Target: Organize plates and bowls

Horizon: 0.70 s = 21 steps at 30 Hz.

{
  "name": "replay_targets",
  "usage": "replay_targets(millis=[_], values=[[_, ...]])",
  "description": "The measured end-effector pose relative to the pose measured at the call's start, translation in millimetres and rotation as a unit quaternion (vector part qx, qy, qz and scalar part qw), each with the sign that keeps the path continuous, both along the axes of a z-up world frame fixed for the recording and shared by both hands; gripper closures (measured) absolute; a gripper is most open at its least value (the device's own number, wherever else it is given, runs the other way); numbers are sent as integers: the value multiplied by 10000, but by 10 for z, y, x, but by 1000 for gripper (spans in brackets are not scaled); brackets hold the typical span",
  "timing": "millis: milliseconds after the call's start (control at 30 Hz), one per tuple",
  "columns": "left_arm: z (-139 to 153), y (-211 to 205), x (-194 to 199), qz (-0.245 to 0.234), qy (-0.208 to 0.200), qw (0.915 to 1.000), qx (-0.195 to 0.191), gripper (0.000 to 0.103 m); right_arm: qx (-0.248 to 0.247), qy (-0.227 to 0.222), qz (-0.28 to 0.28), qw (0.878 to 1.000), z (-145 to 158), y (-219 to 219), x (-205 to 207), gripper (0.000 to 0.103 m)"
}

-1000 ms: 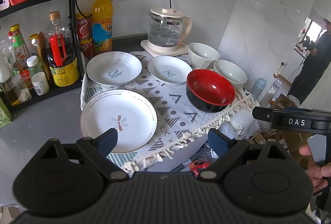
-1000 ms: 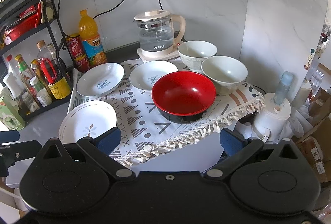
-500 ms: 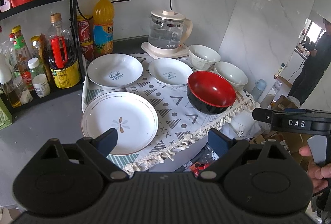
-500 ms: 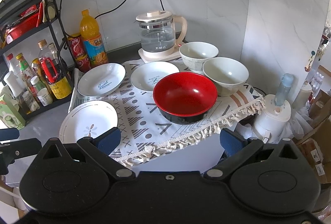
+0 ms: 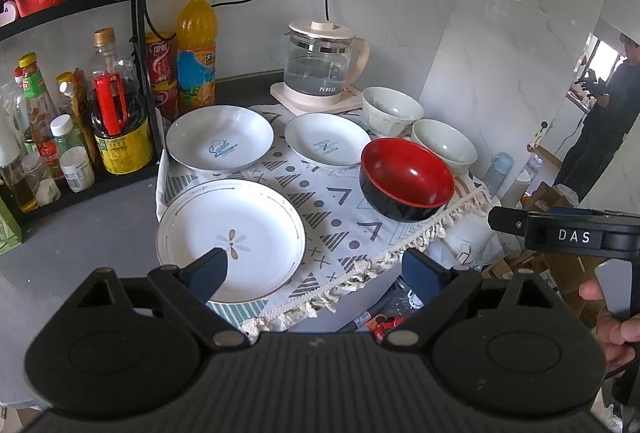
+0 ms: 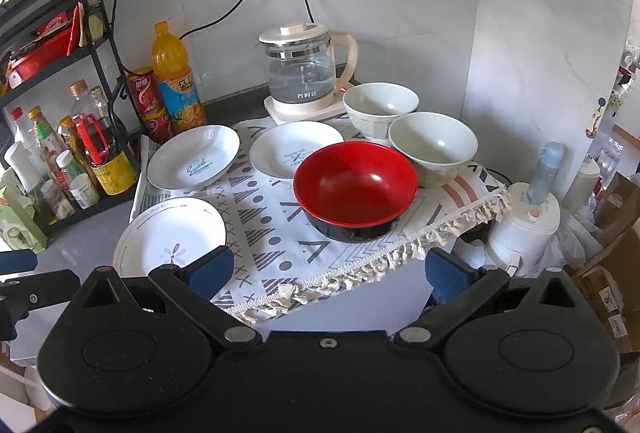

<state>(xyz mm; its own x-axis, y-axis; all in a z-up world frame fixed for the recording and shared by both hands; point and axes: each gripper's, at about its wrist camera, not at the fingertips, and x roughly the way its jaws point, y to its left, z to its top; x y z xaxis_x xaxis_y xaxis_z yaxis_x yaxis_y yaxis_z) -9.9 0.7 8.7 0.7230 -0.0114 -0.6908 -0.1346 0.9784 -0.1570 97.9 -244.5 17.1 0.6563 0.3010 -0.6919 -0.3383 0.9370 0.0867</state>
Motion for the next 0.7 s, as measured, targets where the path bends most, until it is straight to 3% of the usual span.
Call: replay_targets(millis=[700], values=[[-14, 94, 6, 64, 32, 9999, -120, 10, 49, -33, -92, 9999, 13, 2, -10, 0]])
